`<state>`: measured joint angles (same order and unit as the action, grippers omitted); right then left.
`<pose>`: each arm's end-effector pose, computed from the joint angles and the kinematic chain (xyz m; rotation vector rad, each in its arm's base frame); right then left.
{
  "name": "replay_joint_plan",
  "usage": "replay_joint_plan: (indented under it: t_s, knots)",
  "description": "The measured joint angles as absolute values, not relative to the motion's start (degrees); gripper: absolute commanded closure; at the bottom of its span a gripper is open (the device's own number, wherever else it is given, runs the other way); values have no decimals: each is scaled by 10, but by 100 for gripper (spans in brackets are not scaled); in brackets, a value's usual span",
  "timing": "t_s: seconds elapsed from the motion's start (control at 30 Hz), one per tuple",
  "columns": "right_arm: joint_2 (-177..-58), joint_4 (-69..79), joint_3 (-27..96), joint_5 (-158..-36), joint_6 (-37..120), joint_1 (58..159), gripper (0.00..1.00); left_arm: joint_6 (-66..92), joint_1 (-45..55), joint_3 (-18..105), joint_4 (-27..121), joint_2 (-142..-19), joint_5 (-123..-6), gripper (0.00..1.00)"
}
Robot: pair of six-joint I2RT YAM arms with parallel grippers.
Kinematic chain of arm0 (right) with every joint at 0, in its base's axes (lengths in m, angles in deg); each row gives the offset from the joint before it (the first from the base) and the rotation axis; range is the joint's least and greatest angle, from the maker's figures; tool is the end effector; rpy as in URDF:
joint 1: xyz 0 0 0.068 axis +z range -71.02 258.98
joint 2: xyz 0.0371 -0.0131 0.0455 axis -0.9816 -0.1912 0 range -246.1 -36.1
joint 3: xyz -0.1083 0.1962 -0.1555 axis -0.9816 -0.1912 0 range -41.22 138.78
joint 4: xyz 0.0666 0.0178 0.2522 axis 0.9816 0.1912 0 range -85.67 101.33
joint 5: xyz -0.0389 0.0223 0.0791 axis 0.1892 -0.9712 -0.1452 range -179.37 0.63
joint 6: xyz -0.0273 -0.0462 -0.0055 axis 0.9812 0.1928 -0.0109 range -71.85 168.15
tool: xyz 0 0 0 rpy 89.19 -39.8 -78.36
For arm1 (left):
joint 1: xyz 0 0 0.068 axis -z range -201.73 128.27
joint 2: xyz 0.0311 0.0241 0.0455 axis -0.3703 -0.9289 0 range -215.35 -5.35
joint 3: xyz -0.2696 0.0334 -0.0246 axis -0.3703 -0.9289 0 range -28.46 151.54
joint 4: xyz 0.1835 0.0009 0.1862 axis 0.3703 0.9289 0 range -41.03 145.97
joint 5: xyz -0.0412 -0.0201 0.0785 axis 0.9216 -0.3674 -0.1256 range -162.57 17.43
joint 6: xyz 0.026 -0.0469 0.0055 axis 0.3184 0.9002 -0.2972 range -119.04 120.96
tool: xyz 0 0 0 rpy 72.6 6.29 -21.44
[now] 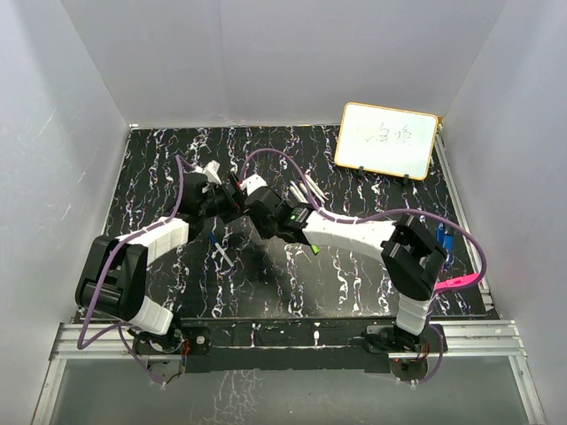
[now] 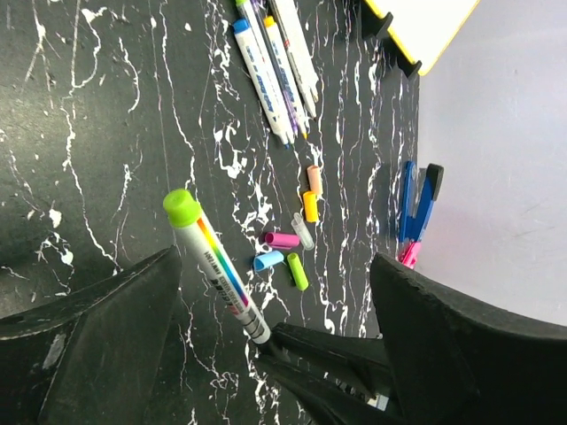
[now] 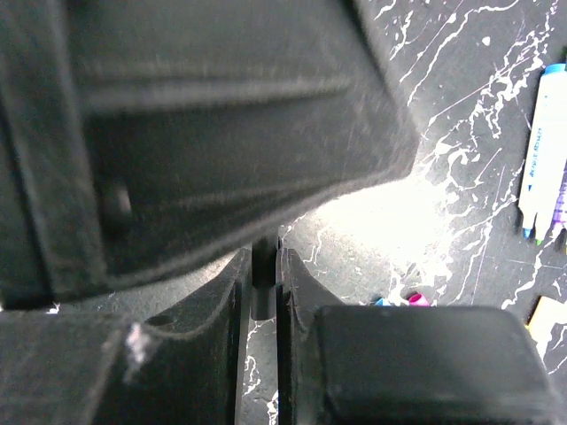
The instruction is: Open the pen caps
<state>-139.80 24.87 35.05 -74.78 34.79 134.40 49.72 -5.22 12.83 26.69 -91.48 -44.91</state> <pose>0.2345 0.3244 0.2297 -0.7468 2.2696 0.2657 0.2979 -0.1056 0.2062 -0.2509 2.1085 -1.1885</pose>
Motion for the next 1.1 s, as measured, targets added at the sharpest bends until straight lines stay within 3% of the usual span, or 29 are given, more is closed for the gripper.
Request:
replay_joint_plan:
  t_s: [0.53, 1.1]
  knots:
    - [-1381, 238, 350, -750, 347, 1331, 98, 479, -25, 128, 271, -920, -447, 50]
    - [-1359, 234, 348, -766, 345, 1325, 98, 480, -23, 128, 272, -921, -466, 62]
